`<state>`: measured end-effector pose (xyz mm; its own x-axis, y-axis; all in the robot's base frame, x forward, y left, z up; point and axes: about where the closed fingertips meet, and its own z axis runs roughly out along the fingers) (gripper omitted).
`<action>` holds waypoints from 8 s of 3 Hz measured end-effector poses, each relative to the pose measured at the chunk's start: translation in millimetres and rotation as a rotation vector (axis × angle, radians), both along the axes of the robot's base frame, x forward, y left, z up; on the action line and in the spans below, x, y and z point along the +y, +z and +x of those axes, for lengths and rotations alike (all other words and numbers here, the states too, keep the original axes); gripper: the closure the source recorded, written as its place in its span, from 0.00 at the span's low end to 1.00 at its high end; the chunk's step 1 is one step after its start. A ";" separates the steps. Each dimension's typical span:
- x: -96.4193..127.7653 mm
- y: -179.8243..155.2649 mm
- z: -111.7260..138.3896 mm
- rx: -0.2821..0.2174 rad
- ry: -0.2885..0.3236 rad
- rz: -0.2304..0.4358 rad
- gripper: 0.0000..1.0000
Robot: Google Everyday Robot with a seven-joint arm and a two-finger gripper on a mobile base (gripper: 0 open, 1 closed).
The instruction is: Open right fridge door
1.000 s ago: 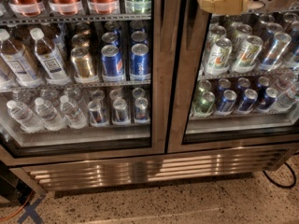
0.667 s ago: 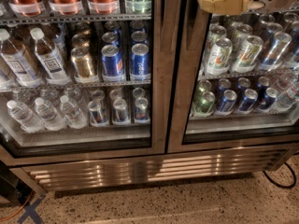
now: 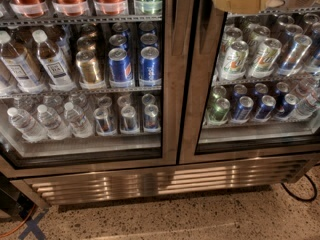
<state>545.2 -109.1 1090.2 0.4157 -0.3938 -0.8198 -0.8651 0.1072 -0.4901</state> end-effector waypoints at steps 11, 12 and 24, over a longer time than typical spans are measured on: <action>1.0 1.9 3.2 0.027 -0.057 0.001 1.00; 1.7 1.3 2.6 0.033 -0.065 0.001 1.00; 1.3 3.7 -10.7 0.045 -0.082 0.015 0.00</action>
Offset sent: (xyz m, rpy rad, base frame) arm -0.1888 -0.0021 0.0411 -0.1131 0.1117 -0.3569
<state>534.5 -107.8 1093.9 0.3456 -0.4124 -0.8429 -0.8741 0.1853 -0.4490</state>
